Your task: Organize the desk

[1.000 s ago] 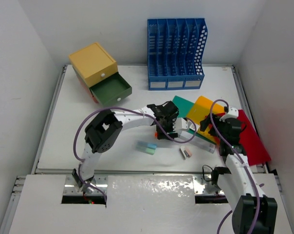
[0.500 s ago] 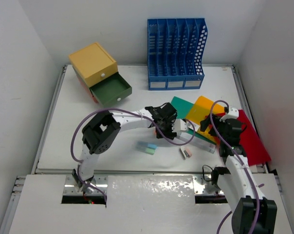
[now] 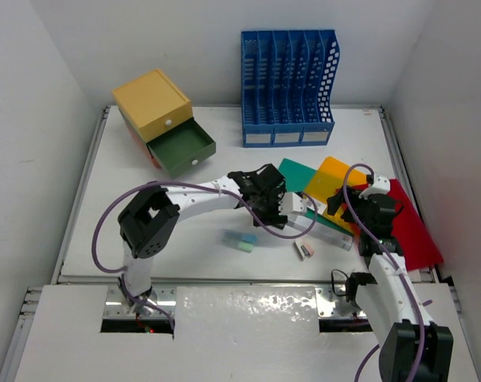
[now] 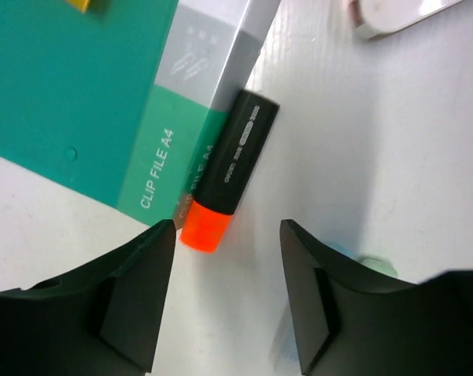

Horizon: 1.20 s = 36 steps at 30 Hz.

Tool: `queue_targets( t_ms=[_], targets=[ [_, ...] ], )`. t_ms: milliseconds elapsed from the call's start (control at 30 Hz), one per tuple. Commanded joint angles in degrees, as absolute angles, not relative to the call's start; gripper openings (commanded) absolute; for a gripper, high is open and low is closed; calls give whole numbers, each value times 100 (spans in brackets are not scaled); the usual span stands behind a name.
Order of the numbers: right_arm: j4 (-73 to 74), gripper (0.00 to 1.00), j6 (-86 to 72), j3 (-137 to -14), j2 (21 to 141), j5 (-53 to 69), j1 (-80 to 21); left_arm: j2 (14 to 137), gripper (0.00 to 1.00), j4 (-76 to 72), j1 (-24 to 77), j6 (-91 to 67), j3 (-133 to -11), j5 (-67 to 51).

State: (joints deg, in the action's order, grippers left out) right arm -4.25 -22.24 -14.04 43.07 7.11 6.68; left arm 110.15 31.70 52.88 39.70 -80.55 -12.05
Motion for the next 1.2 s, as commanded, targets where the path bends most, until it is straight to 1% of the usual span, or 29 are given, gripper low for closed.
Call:
queue_targets(
  t_ms=[0, 67, 133, 400, 600, 733, 833, 1167],
  targets=[
    [-703, 90, -2162, -1397, 4280, 791, 694, 11099, 51, 3871, 5309, 4113, -8507, -1922],
    [-703, 90, -2162, -1397, 4280, 791, 694, 11302, 47, 4305, 5309, 4332, -8858, -2231],
    [-694, 90, -2145, -1397, 4280, 791, 694, 11434, 47, 4561, 5309, 4464, -8956, -2539],
    [-703, 90, -2145, -1389, 4272, 791, 694, 11285, 57, 4069, 5273, 4711, -8780, -2619],
    [-694, 90, -2127, -1371, 4228, 791, 694, 11671, 57, 4350, 5116, 5089, -8903, -2865],
    [-694, 90, -2101, -1336, 4184, 765, 694, 12031, 56, 4281, 4966, 4992, -9114, -2664],
    [-729, 90, -2109, -1310, 4192, 782, 694, 12024, 56, 4070, 4957, 4887, -9088, -2479],
    [-826, 90, -2136, -1283, 4280, 870, 694, 11857, 53, 4227, 4948, 5018, -9140, -2786]
  ],
)
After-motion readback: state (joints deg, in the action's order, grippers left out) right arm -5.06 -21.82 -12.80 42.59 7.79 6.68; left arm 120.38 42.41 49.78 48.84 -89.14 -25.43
